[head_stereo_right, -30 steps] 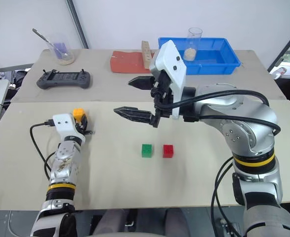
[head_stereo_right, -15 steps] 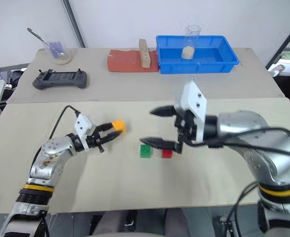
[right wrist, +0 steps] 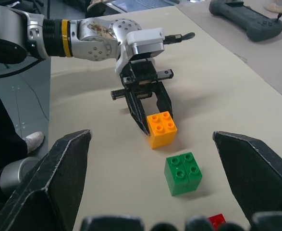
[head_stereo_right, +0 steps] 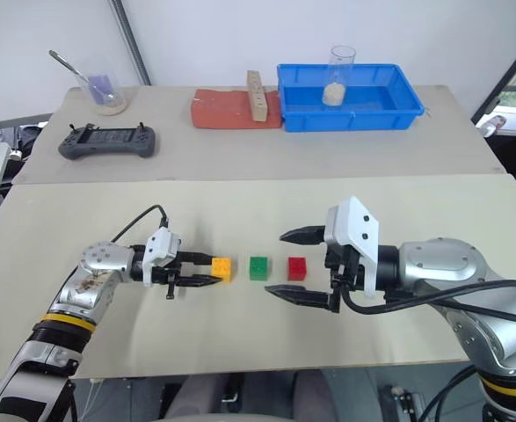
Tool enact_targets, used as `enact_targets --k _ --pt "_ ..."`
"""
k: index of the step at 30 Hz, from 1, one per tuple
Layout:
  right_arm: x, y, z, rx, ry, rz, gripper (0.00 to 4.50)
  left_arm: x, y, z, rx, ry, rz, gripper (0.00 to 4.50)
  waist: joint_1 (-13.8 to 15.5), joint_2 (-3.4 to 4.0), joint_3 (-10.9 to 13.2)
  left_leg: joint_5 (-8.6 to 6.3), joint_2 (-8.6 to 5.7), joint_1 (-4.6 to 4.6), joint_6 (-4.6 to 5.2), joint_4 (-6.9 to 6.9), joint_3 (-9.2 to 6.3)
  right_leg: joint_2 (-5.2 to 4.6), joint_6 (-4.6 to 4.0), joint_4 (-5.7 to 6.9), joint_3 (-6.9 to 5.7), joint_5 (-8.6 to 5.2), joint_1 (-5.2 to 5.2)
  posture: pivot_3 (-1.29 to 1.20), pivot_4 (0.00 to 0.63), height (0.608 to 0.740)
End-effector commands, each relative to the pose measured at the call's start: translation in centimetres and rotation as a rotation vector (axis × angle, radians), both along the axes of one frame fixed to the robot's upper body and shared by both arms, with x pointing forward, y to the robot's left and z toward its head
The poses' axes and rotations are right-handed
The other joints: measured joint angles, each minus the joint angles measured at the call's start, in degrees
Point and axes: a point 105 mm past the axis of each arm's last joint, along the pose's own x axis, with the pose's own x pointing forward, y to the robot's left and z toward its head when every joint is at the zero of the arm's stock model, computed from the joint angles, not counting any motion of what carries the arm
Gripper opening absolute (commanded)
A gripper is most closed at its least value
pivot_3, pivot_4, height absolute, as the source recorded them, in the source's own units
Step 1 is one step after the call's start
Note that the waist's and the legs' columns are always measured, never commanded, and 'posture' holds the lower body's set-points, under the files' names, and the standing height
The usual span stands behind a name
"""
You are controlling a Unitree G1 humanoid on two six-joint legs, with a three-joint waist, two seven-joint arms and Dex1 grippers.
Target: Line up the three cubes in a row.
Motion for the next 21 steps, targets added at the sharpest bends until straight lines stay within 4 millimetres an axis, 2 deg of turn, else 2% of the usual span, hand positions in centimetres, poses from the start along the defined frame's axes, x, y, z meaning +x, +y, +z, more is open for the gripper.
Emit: enact_targets --k 1,8,14,15,18,21 --pt "-0.3 -0.1 1.0 0.000 -0.060 0.006 4.50 0.4 0.5 0.0 0.015 -0.026 0.000 1.28 0.0 0.00 0.0 0.00 0.01 0.00 0.00 0.03 -0.01 0.01 0.00 0.00 -0.01 0.00 0.02 0.00 0.150 0.740" --pt "-0.1 -0.1 1.1 -0.002 -0.064 0.000 4.50 0.8 0.5 -0.6 0.026 -0.047 0.011 1.28 0.1 0.00 0.0 0.00 0.01 0.01 0.01 0.09 -0.03 0.03 0.00 0.03 -0.04 0.00 0.08 0.00 0.150 0.740" --pt "0.2 0.0 1.1 0.002 -0.064 -0.007 4.50 1.3 0.8 -0.7 0.035 -0.045 0.021 4.17 0.1 0.00 0.0 -0.01 0.00 0.06 0.02 0.17 -0.11 0.04 0.00 0.03 -0.15 0.00 0.23 0.00 0.150 0.740" --pt "0.3 -0.1 1.1 0.002 -0.064 -0.012 4.50 1.3 0.9 -0.6 0.038 -0.046 0.019 4.45 0.0 0.00 0.0 -0.01 0.00 0.06 0.02 0.18 -0.13 0.04 0.00 0.02 -0.18 0.00 0.23 0.00 0.150 0.740" --pt "0.6 -0.5 1.1 0.003 -0.062 -0.038 4.50 1.2 1.3 0.1 0.041 -0.052 0.013 4.45 0.0 0.00 0.0 -0.01 0.00 0.06 0.03 0.18 -0.13 0.04 0.00 0.03 -0.18 0.00 0.25 0.00 0.150 0.740" --pt "1.0 -2.4 0.9 -0.007 -0.056 -0.110 4.50 0.9 2.2 1.8 0.059 -0.067 0.012 4.45 0.1 -0.01 0.0 -0.02 0.01 0.05 0.03 0.18 -0.16 0.05 0.00 0.03 -0.21 0.00 0.25 0.00 0.150 0.740"
